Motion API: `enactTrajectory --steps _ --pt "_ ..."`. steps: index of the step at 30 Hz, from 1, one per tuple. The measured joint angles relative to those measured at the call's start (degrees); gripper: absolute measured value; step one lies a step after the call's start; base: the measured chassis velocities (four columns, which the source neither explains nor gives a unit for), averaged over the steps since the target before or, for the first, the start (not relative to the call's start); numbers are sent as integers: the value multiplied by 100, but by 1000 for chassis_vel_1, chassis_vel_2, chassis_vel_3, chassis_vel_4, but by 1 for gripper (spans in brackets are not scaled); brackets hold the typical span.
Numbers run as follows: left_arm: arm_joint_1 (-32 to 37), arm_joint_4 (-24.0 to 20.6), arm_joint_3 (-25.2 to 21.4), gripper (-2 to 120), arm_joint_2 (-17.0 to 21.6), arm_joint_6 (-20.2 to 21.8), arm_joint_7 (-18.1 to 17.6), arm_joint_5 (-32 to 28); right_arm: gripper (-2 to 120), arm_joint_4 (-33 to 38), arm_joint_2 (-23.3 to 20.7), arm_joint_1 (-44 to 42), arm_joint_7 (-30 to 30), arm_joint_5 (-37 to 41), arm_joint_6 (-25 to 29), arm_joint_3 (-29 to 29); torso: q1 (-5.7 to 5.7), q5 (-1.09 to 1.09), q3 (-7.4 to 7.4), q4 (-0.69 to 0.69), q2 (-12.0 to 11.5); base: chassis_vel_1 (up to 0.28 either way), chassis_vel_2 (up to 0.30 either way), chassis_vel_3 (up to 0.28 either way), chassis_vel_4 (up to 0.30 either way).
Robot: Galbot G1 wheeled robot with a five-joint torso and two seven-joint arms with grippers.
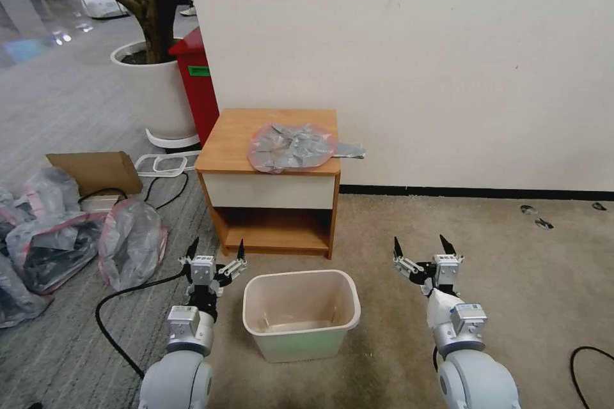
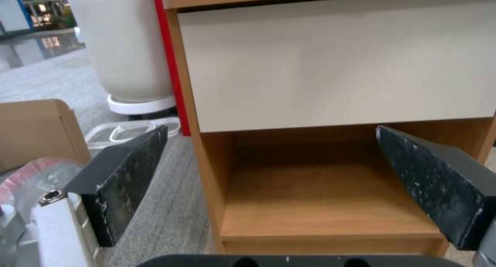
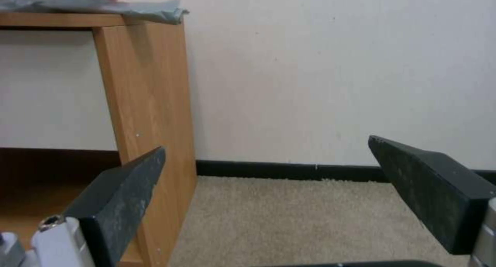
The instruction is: Pick up the garbage bag from the table and place it over the trash can.
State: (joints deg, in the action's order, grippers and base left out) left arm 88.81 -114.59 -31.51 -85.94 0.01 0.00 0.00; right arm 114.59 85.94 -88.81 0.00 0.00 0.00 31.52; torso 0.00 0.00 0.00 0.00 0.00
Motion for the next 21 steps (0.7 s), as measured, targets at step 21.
enactTrajectory --steps 21 --pt "0 0 0 100 0 0 0 0 100 0 0 0 0 0 0 0 0 0 0 0 0 0 0 0 0"
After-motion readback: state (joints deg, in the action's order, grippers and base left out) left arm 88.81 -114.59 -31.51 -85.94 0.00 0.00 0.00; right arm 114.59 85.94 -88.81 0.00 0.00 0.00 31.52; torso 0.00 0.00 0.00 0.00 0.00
